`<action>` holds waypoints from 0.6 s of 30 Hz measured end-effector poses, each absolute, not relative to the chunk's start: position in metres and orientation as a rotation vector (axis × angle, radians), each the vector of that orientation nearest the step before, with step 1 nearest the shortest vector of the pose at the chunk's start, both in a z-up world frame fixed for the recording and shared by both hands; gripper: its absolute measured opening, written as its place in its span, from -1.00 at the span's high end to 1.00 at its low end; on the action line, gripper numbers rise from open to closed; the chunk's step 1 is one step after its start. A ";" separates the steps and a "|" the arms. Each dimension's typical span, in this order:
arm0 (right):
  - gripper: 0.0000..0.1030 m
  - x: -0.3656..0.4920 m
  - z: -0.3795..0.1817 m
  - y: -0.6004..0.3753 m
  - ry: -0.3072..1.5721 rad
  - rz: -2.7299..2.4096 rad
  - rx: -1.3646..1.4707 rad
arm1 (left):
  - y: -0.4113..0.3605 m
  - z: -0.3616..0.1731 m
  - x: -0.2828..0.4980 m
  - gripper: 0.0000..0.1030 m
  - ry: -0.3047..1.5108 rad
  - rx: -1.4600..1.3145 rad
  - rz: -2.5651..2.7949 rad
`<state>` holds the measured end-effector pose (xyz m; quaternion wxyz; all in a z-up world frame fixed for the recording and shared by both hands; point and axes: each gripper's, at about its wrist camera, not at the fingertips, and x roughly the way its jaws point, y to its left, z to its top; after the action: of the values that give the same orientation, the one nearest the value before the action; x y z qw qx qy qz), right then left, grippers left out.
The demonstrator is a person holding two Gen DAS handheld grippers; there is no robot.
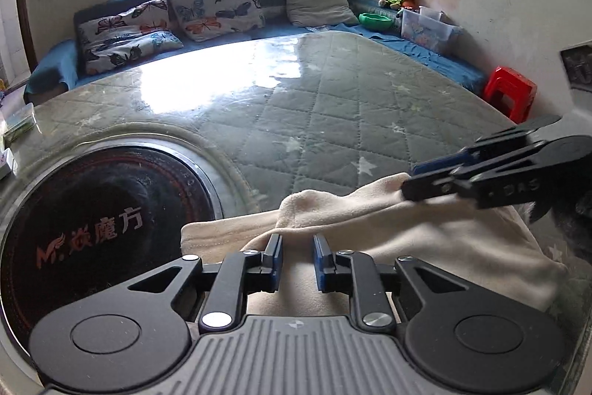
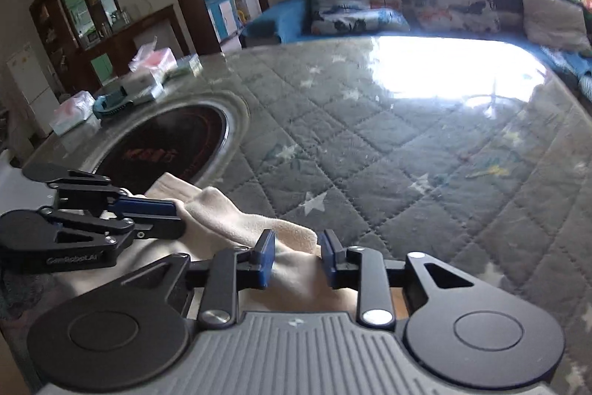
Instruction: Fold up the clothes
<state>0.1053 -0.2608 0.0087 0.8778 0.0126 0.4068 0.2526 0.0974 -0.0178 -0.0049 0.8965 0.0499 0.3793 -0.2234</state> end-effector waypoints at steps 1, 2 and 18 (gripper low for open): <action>0.47 0.109 0.004 -0.259 0.859 0.534 0.033 | -0.018 -0.005 0.097 0.62 0.785 0.105 -0.463; 0.52 0.110 0.003 -0.257 0.852 0.531 0.032 | -0.017 -0.006 0.097 0.62 0.784 0.107 -0.464; 0.87 0.079 0.025 -0.297 0.745 0.499 -0.001 | -0.019 -0.007 0.093 0.61 0.767 0.107 -0.454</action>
<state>0.0790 -0.2967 0.0254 0.9012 -0.0004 0.3600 0.2411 0.0928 -0.0189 -0.0074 0.9009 0.0516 0.3709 -0.2195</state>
